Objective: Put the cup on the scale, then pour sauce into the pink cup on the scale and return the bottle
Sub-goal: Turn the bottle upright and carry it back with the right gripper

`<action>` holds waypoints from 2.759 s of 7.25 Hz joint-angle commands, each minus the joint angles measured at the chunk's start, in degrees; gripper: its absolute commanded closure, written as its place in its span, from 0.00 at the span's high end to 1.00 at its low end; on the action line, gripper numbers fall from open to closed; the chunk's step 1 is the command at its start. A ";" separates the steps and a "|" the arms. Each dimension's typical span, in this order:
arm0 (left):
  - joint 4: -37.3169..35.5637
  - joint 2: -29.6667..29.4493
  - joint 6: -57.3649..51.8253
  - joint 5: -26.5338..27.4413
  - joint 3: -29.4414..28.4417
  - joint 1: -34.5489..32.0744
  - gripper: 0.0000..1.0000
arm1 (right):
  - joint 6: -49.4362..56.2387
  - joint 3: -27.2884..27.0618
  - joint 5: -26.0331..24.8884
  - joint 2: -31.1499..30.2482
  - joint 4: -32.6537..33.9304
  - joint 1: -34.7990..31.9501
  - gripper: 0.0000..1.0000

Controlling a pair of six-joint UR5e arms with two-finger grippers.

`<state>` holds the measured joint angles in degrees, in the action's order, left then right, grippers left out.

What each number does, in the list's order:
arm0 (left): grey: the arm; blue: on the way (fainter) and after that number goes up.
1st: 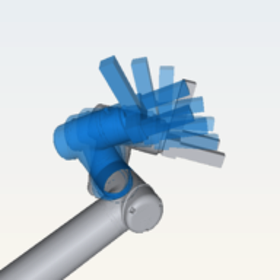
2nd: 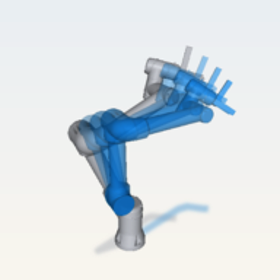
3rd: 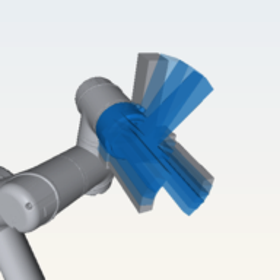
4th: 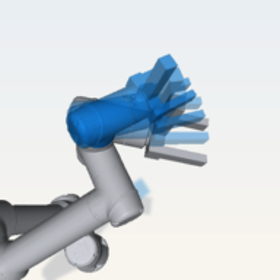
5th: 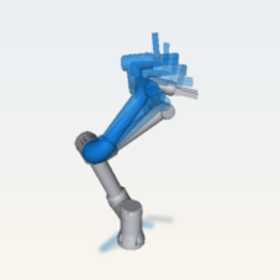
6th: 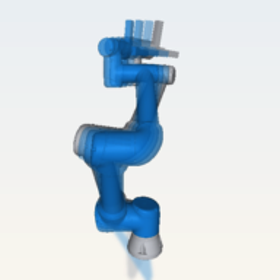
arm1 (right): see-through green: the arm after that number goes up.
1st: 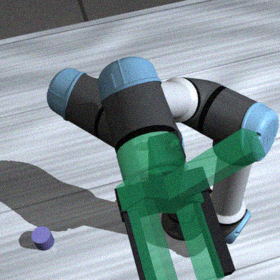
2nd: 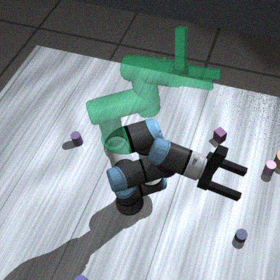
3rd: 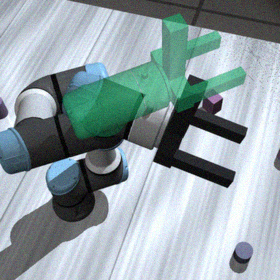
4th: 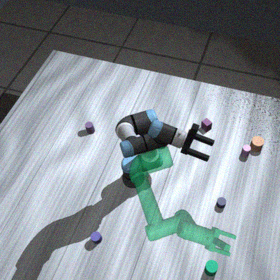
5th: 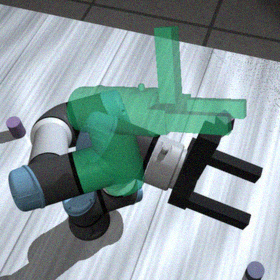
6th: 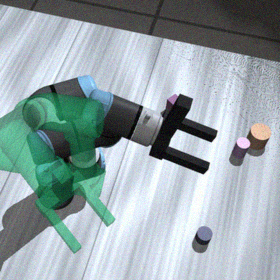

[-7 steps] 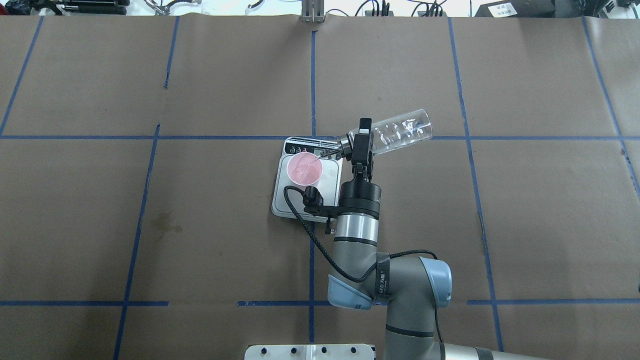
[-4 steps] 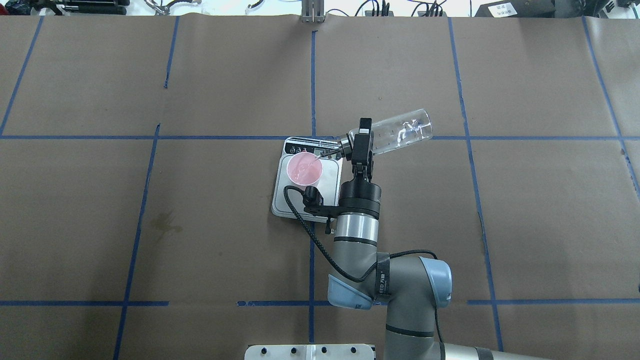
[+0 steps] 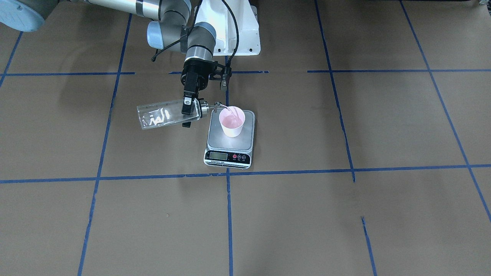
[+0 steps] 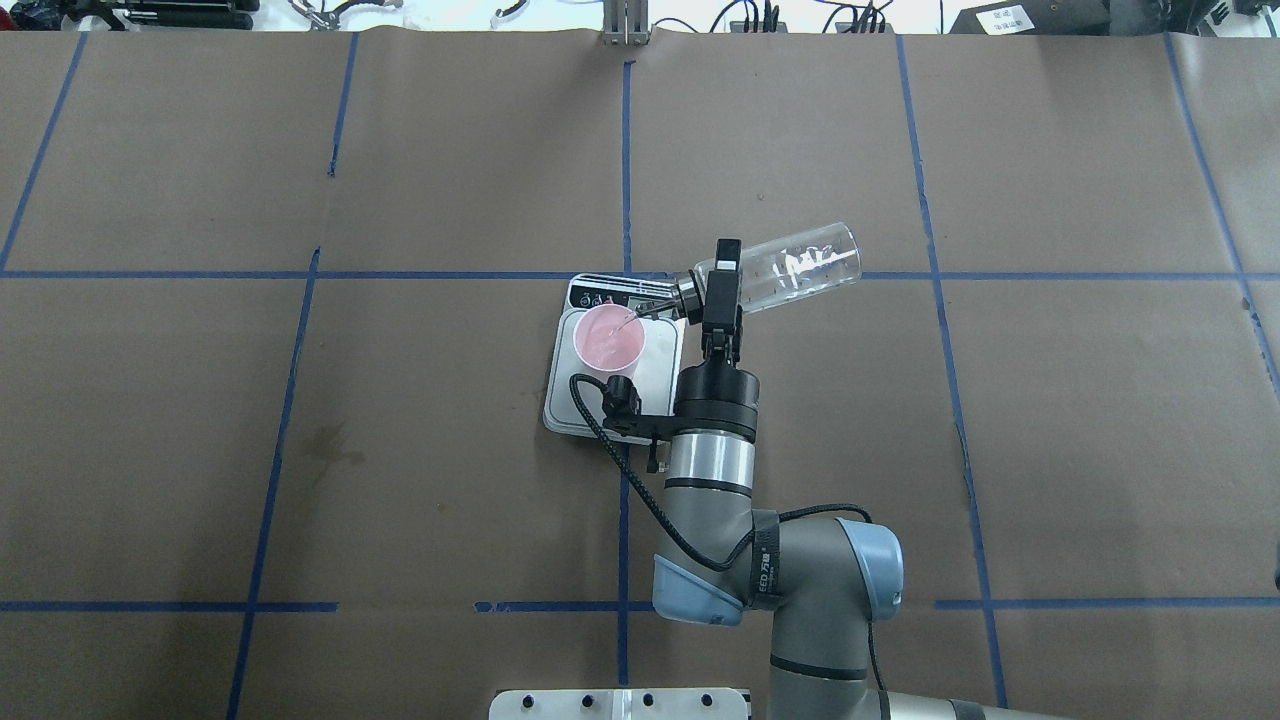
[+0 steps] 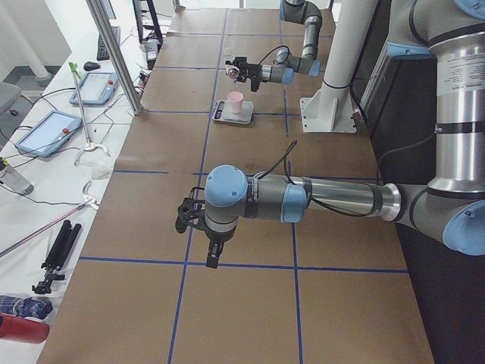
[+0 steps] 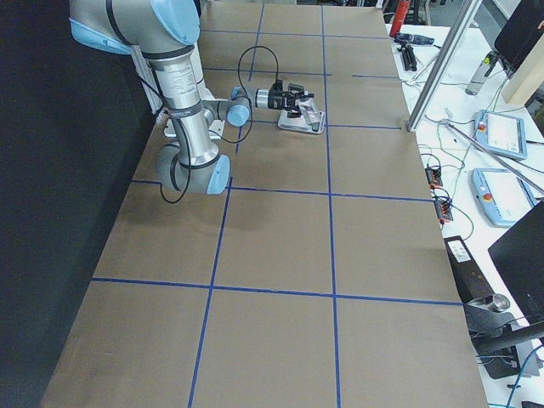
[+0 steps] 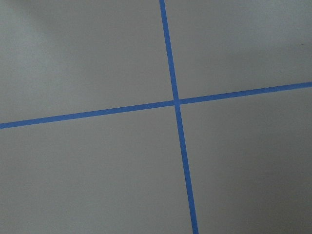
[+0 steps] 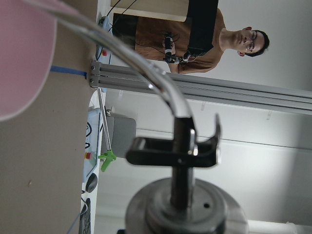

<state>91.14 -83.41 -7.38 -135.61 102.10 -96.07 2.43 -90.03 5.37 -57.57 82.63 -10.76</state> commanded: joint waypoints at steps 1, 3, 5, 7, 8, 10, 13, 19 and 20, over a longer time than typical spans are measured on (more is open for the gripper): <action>0.00 0.00 0.00 -0.09 0.03 0.00 1.00 | -0.50 -0.06 2.44 -0.09 -7.63 0.39 0.00; 0.00 0.00 -0.09 -0.09 0.12 0.00 1.00 | -1.81 0.20 4.72 -0.26 -16.22 0.47 0.00; 0.09 0.00 0.00 -0.09 0.21 0.00 1.00 | -7.60 -1.02 11.64 -1.49 -26.95 0.13 0.00; 0.09 0.00 -0.09 -0.09 0.21 0.00 1.00 | -16.61 -4.52 18.42 -3.15 -30.42 -0.84 0.00; 0.17 0.00 -0.09 -0.09 0.21 0.00 1.00 | -24.24 -8.98 19.23 -6.47 -30.51 -0.93 0.00; 0.17 0.00 -0.09 -0.09 0.21 0.00 1.00 | -30.43 -16.03 24.21 -12.19 -30.43 -1.54 0.00; 0.26 0.00 -0.18 -0.09 0.21 0.09 1.00 | -49.97 -17.37 34.91 -15.19 -30.43 -7.50 0.00; 0.35 0.00 -0.18 -0.09 0.29 0.09 1.00 | -70.72 -21.60 34.64 -32.67 -30.43 -9.02 0.00; 0.35 0.00 -0.18 -0.09 0.29 0.09 1.00 | -72.64 -21.33 34.45 -32.87 -30.34 -9.02 0.00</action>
<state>91.48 -83.41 -7.56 -135.70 102.39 -95.98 -68.02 -111.69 40.72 -89.18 52.24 -19.80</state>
